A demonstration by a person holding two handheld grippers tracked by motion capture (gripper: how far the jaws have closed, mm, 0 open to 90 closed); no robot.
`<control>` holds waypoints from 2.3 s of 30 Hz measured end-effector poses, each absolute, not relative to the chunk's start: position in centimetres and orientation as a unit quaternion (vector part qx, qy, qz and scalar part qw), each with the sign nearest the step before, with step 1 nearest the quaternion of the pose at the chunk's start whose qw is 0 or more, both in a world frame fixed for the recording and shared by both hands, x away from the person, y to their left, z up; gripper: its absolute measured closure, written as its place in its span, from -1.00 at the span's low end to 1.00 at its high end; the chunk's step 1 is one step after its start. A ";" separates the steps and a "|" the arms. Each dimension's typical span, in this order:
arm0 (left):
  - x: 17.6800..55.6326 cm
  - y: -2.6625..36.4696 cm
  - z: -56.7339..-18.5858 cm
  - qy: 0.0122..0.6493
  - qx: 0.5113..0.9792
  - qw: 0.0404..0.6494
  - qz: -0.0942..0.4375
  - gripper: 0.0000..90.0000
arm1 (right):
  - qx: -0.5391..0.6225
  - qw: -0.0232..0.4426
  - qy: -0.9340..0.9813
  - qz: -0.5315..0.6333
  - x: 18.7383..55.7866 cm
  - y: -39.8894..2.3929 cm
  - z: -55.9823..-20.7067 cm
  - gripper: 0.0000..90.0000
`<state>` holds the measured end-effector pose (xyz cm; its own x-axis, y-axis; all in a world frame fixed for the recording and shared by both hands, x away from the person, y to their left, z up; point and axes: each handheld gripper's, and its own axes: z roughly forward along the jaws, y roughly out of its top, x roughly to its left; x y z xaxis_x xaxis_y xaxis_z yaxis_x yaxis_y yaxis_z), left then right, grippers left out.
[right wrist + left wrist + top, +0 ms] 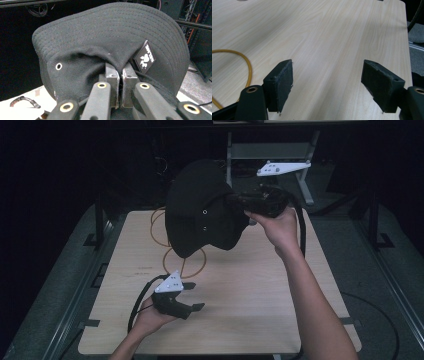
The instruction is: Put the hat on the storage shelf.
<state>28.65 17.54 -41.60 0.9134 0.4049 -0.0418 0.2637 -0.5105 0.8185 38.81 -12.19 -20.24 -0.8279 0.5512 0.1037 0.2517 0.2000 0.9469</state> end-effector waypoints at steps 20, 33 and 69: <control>28.7 17.4 -41.6 0.178 0.866 0.461 0.075 -0.45 | 0.240 0.121 0.781 0.564 40.9 -7.9 -17.3 0.92; 28.8 17.2 -41.8 0.173 0.868 0.460 0.069 -0.46 | 0.232 0.111 0.787 0.561 42.6 -5.4 -16.7 0.92; 28.5 16.3 -41.8 0.154 0.873 0.457 0.064 -0.46 | 0.227 0.083 0.816 0.526 46.3 1.8 -17.5 0.92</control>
<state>28.45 16.26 -41.82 0.9440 0.3287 -0.0289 0.2109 -0.5338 0.8189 46.28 1.77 -17.50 -0.8831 0.4575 0.1042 0.2837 0.3437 0.8952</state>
